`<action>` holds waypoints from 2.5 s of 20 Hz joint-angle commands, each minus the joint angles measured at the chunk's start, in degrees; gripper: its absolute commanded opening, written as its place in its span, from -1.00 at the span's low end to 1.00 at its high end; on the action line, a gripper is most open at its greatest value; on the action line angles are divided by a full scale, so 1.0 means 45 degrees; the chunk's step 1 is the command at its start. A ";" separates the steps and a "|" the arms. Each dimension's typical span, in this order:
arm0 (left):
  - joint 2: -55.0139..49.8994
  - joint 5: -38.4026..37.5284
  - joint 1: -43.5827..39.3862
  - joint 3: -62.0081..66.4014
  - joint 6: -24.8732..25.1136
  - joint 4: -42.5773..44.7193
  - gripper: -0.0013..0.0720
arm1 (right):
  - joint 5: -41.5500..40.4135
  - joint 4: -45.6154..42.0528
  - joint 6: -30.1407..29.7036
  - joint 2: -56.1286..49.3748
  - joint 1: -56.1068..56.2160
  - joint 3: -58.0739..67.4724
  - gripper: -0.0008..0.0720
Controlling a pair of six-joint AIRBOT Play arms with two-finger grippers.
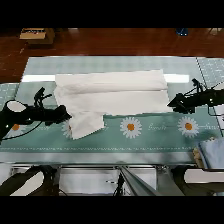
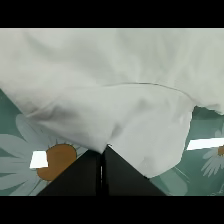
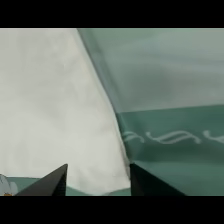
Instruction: Fold the shirts.
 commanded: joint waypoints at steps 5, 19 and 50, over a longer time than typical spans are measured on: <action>0.0180 -0.0058 0.0039 0.0262 0.1064 0.0000 -0.88 | -0.1239 0.0287 0.0442 0.0083 0.1307 -0.0325 -0.90; -0.2662 0.1462 0.0544 0.6324 0.1098 -0.0908 -0.87 | -0.7257 0.2788 -0.0520 0.0714 0.3245 0.3410 -0.91; -0.7796 -0.2059 0.2210 1.1118 0.1112 -0.2283 0.69 | -0.4537 0.1851 0.1773 -0.1496 -0.0087 0.3429 0.67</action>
